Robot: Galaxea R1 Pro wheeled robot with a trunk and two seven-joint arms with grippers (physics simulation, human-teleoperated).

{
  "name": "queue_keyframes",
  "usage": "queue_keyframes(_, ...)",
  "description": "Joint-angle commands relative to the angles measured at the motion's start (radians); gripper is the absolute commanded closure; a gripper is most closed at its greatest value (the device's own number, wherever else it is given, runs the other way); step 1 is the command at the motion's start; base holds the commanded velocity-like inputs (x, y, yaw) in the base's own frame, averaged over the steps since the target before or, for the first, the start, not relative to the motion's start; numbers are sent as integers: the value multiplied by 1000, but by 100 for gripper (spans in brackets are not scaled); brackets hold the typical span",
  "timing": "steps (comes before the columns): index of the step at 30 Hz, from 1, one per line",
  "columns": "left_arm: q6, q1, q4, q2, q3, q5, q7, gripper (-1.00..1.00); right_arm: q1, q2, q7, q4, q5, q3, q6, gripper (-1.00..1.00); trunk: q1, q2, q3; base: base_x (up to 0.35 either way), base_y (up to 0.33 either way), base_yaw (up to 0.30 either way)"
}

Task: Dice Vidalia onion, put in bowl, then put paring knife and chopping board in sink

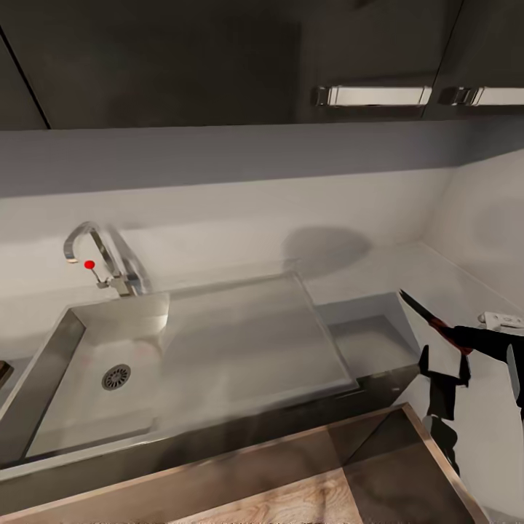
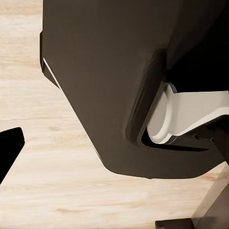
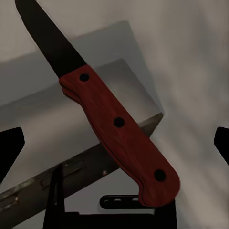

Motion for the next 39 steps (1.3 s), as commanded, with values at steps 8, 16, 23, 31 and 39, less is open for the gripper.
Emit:
queue_keyframes(8,-2,-2,3,0,-8,11,-5,-100,-1,-1,10,-2,11,-3,3,-100,0,-1,-14,0,0,0)
queue_keyframes(16,-2,-2,3,0,-8,11,-5,-100,-1,-1,11,-3,12,-3,3,-100,0,-1,-23,0,0,0)
queue_keyframes(23,-2,-2,3,0,-8,11,-5,-100,-1,-1,10,-3,12,-3,3,-100,0,-1,-24,0,0,0)
queue_keyframes(31,-2,-2,3,0,-8,11,-5,-100,-1,-1,8,-3,12,-3,3,-100,0,-1,-24,0,0,0)
queue_keyframes(39,-2,-1,3,0,-8,11,-5,-100,-1,-1,9,-3,12,-3,3,-100,0,-1,-24,0,0,0)
